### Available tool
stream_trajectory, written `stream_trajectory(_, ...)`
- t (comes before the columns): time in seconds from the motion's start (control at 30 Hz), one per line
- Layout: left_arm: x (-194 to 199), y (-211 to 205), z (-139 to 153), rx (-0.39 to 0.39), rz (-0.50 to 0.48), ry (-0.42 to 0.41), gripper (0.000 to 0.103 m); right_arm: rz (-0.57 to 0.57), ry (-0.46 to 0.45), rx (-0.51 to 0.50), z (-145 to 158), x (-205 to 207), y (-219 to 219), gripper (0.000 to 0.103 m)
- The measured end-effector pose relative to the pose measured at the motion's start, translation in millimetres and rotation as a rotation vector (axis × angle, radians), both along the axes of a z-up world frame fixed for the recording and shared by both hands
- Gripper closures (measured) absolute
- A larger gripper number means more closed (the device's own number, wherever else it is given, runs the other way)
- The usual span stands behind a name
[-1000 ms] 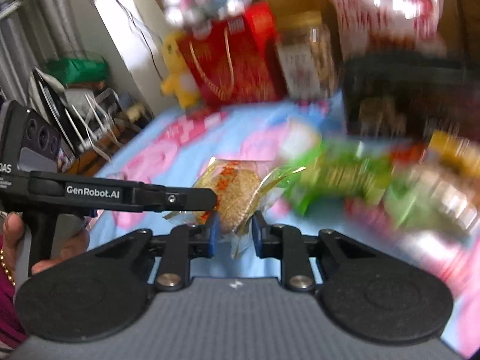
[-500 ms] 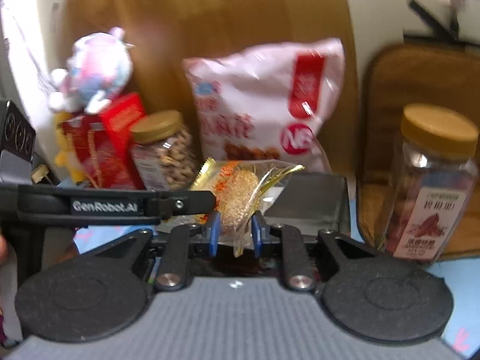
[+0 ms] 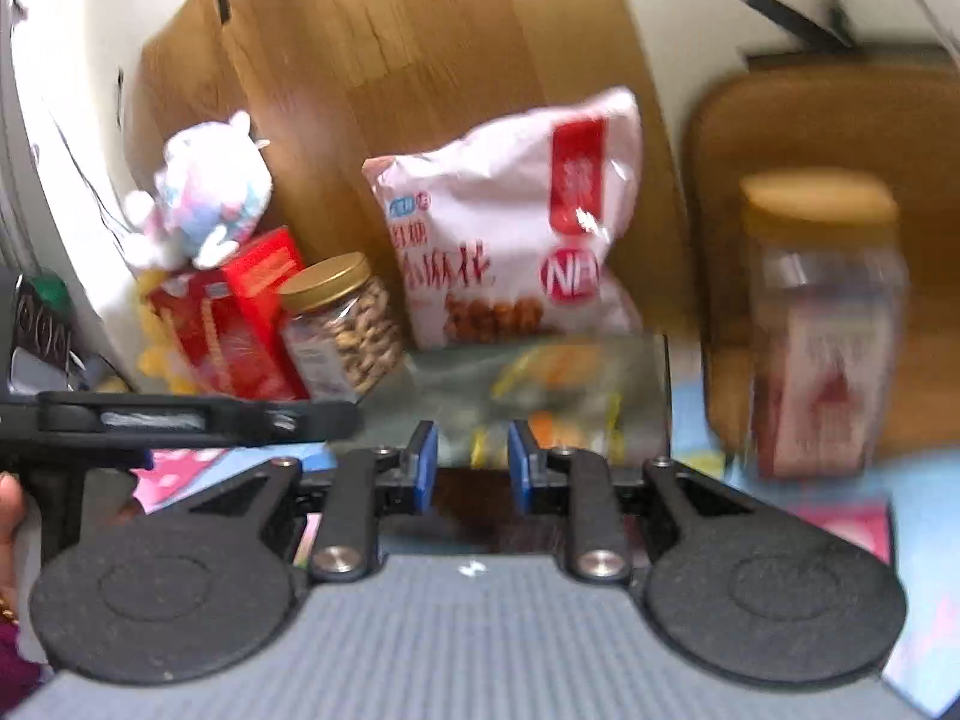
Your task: Organize snacks
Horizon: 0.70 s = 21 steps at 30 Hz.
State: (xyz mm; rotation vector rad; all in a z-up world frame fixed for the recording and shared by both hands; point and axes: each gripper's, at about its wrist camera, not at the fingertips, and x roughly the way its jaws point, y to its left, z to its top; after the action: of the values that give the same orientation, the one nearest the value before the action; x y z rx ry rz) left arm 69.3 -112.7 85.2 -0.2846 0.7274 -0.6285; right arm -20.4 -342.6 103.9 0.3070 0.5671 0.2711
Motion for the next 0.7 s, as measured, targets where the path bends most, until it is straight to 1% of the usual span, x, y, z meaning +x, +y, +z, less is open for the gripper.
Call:
stream_trajectory(0.1, -34.9, 22.8, -14.5, -0.032, -0.035, 0.041, 0.059, -0.062, 0.032, 0.099, -24.7, -36.4, -15.4, 0.073)
stream_trajectory(0.13, -45.1, 28.5, -20.7, -0.033, -0.035, 0.049, 0.059, -0.080, 0.028, 0.107, -31.5, -47.2, -17.2, 0.068)
stream_trajectory(0.17, -54.6, 33.1, -26.3, -0.031, -0.035, 0.054, 0.059, -0.093, 0.018, 0.088, -34.5, -55.1, -15.4, 0.061)
stream_trajectory(0.2, -66.0, 37.6, -32.5, -0.019, -0.031, 0.053, 0.059, -0.106, 0.005, 0.060, -36.6, -59.7, -12.0, 0.059)
stream_trajectory(0.3, -92.5, 45.3, -42.7, 0.039, 0.001, 0.029, 0.059, -0.098, -0.005, 0.012, -40.4, -60.4, -3.0, 0.058)
stream_trajectory(0.33, -98.2, 47.5, -45.4, 0.043, 0.006, 0.033, 0.059, -0.088, -0.001, -0.002, -40.2, -58.5, -0.3, 0.058)
stream_trajectory(0.43, -108.9, 54.0, -51.9, 0.022, 0.004, 0.075, 0.059, -0.027, 0.044, -0.056, -41.5, -47.3, 9.8, 0.058)
stream_trajectory(0.53, -114.5, 55.8, -54.5, 0.020, 0.009, 0.091, 0.059, 0.000, 0.094, -0.127, -49.5, -35.7, 17.4, 0.059)
stream_trajectory(0.6, -116.3, 55.0, -54.2, 0.020, 0.008, 0.098, 0.059, 0.006, 0.136, -0.179, -58.7, -30.8, 20.6, 0.067)
stream_trajectory(0.67, -118.6, 54.5, -52.3, 0.023, 0.006, 0.094, 0.059, 0.004, 0.111, -0.178, -59.7, -33.5, 18.5, 0.079)
stream_trajectory(0.7, -119.5, 54.3, -50.7, 0.026, 0.005, 0.090, 0.059, -0.003, 0.099, -0.168, -57.7, -36.9, 16.7, 0.080)
